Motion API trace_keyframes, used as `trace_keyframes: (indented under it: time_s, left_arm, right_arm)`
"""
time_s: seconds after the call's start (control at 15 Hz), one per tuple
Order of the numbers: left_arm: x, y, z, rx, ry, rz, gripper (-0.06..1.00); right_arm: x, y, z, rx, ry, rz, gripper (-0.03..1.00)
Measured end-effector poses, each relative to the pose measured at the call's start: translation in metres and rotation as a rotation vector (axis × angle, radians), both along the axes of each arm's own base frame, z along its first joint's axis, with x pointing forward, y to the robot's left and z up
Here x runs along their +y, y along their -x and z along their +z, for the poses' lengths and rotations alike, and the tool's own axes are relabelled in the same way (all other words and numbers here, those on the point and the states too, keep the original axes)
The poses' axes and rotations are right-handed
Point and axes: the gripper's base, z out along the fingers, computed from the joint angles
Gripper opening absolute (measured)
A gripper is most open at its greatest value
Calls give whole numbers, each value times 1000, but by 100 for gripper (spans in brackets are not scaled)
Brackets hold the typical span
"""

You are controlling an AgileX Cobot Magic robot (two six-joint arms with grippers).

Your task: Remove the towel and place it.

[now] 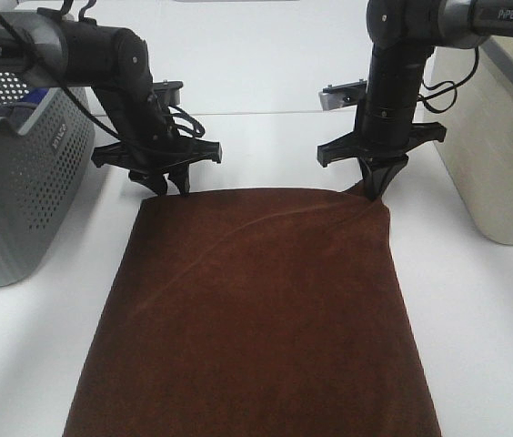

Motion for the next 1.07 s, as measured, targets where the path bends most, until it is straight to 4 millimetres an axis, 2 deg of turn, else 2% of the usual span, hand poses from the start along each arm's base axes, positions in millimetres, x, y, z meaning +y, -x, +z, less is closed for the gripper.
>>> trace_keyframes:
  time_s: [0.2,0.33,0.53,0.93,1.0,1.07]
  left_arm:
    - [8,8,0,80,-94,-32,50]
    - [12,12,0,129,-138,-42,53]
    - [13,13,0,136,-142,0,54]
    - [4,12,-3,136,-41,39,54]
    - [4,11,-4,136,-40,40,51]
    - [5,11,-5,132,-44,38,43]
  right_arm:
    - [0,0,0,0,0,0,0]
    - [0,0,0,1,-2,-1,0]
    - [0,0,0,2,-2,-1,0]
    - [0,0,0,2,-2,-1,0]
    - [0,0,0,3,-2,-1,0]
    - [0,0,0,3,-2,0,0]
